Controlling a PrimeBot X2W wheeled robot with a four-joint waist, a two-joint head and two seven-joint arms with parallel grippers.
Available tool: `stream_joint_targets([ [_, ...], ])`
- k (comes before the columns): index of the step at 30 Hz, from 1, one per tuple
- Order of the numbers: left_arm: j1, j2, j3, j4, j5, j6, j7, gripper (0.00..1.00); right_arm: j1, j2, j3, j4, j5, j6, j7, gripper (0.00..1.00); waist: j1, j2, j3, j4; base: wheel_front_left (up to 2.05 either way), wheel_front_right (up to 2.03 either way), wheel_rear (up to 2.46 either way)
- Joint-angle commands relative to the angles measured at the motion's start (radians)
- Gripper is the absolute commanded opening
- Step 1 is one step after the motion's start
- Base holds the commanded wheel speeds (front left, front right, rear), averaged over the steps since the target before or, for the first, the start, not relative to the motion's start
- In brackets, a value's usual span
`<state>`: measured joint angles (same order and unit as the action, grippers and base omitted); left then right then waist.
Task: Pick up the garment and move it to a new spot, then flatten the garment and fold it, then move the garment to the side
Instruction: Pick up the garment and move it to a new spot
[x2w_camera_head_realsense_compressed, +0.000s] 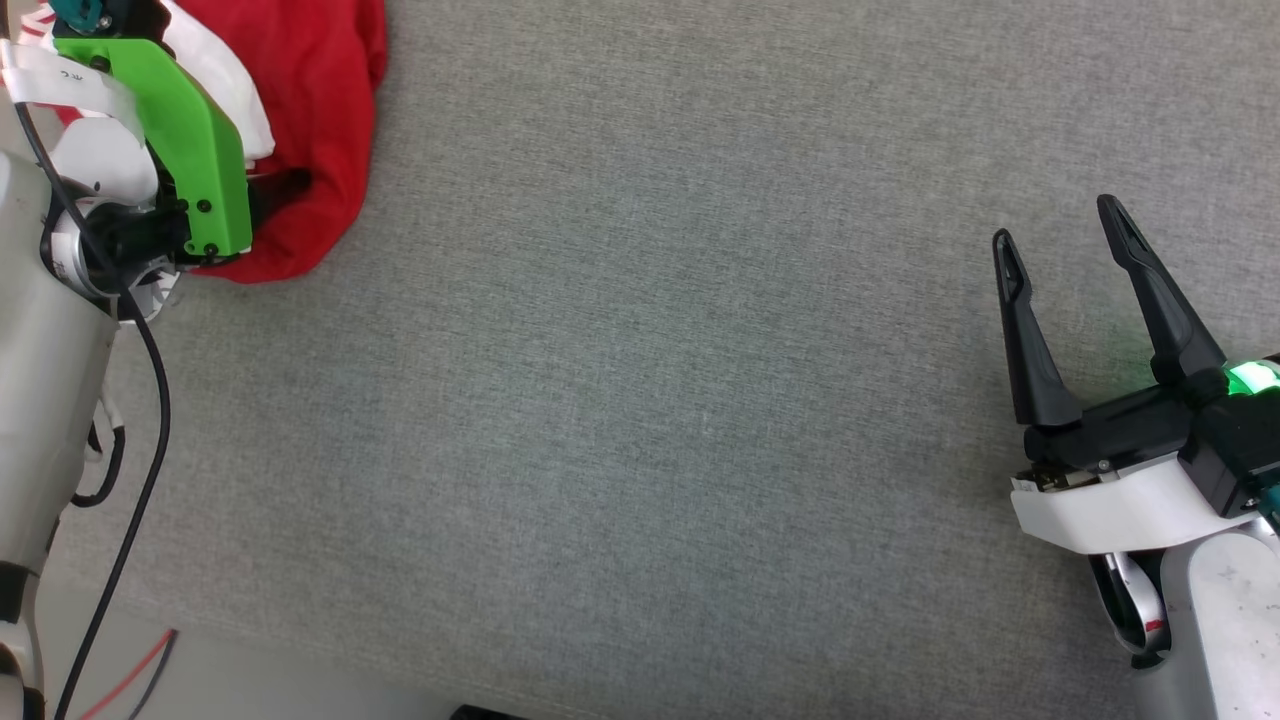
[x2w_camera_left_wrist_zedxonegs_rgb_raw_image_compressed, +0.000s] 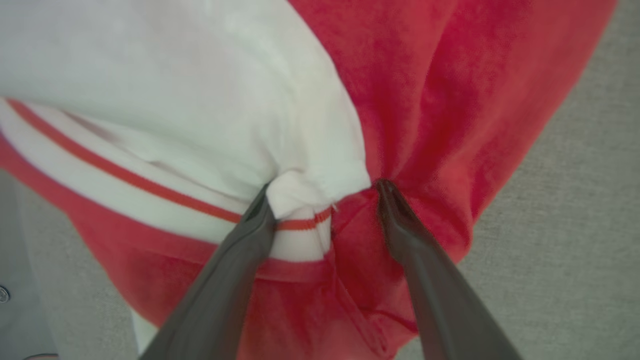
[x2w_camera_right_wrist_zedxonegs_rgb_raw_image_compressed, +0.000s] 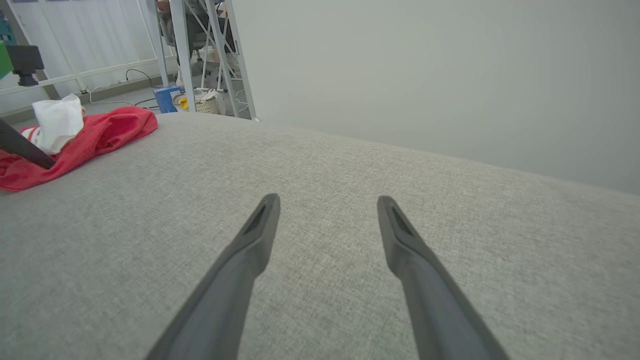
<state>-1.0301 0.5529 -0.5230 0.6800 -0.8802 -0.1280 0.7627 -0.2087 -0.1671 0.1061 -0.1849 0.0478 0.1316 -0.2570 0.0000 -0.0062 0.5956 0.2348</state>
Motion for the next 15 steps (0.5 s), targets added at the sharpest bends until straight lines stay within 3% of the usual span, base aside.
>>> stream_joint_targets([
  [1, 0.02, -0.017, -0.032, 0.029, -0.001, -0.003, 0.011, 1.0, -0.019, 0.0, 0.001, 0.002, 0.001, -0.001, -0.005, 1.0, 0.0, 0.0062, 0.009, -0.014, 0.0, 0.0, 0.0],
  [4, 0.028, -0.031, -0.052, 0.063, -0.021, -0.003, 0.001, 1.0, -0.02, 0.004, 0.0, 0.007, 0.002, -0.001, -0.005, 1.0, 0.0, 0.0062, 0.008, -0.02, 0.0, 0.0, 0.0],
  [5, 0.029, -0.029, -0.062, 0.074, -0.021, -0.003, -0.004, 0.69, -0.02, 0.005, 0.001, 0.01, 0.003, -0.001, -0.005, 1.0, 0.0, 0.0062, 0.006, -0.022, 0.0, 0.0, 0.0],
  [6, 0.027, -0.025, -0.068, 0.08, -0.021, -0.003, -0.011, 0.0, -0.02, 0.005, 0.002, 0.012, 0.003, -0.001, -0.005, 1.0, 0.0, 0.0062, 0.003, -0.024, 0.0, 0.0, 0.0],
  [15, -0.033, 0.058, -0.159, 0.023, 0.031, -0.003, -0.179, 0.0, 0.009, 0.032, -0.005, 0.035, 0.012, -0.001, -0.005, 1.0, 0.0, 0.0062, -0.096, -0.009, 0.0, 0.0, 0.0],
])
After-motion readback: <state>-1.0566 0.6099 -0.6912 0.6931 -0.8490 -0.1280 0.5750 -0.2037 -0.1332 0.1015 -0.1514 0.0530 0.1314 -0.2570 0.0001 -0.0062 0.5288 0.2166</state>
